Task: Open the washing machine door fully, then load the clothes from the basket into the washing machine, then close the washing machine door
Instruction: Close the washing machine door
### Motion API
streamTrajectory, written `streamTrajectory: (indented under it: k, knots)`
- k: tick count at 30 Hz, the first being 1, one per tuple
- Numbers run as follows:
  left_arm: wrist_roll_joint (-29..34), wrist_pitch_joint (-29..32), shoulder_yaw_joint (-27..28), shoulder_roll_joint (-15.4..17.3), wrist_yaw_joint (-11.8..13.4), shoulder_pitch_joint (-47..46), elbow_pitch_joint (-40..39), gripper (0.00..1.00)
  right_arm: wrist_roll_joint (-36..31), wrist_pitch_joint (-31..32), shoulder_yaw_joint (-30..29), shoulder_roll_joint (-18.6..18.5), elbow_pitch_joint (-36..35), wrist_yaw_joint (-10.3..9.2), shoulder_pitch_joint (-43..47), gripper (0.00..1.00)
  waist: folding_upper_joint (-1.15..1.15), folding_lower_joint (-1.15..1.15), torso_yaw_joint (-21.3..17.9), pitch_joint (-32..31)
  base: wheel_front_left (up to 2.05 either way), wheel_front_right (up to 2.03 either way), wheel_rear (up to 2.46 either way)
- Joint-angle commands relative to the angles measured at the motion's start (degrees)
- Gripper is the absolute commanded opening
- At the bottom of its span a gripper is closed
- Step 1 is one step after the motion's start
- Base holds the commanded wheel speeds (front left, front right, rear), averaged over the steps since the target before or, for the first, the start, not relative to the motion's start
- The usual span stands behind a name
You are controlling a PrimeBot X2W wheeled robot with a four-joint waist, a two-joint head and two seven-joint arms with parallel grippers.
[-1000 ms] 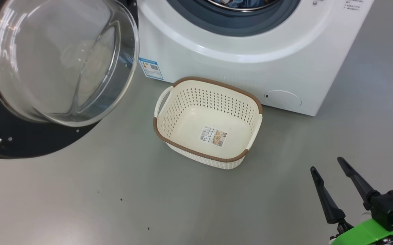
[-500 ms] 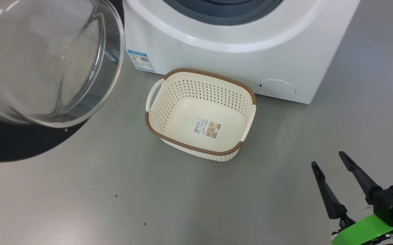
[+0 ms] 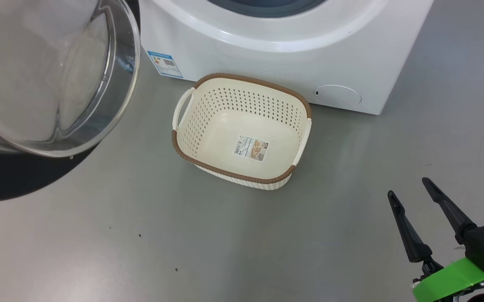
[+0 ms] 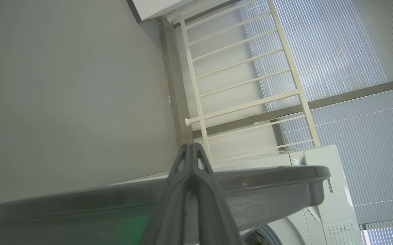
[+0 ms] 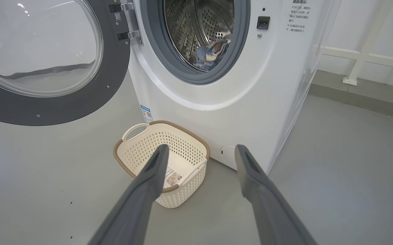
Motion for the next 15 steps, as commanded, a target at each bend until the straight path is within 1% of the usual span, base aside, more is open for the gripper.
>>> streamTrajectory:
  k: [1,9,15]
  knots:
    - [0.7,0.5,1.1,4.1,-0.2,-1.2,-0.9,0.00,0.0,0.0,1.3,-0.7,-1.5,0.35,-1.1,1.00,0.00,0.00,0.0,0.1,0.00,0.00,0.00]
    - [0.9,2.1,0.3,3.8,-0.6,-1.0,-0.6,0.00,0.1,-0.1,1.4,-0.7,-1.3,0.35,-1.5,1.00,0.00,0.00,-0.1,0.1,0.00,0.00,0.00]
    - [-0.2,5.4,0.1,3.3,-1.9,-0.2,-1.8,0.00,0.0,-0.2,1.3,-0.6,-1.2,0.35,-1.5,1.00,0.00,0.00,0.0,0.1,0.00,0.00,0.00]
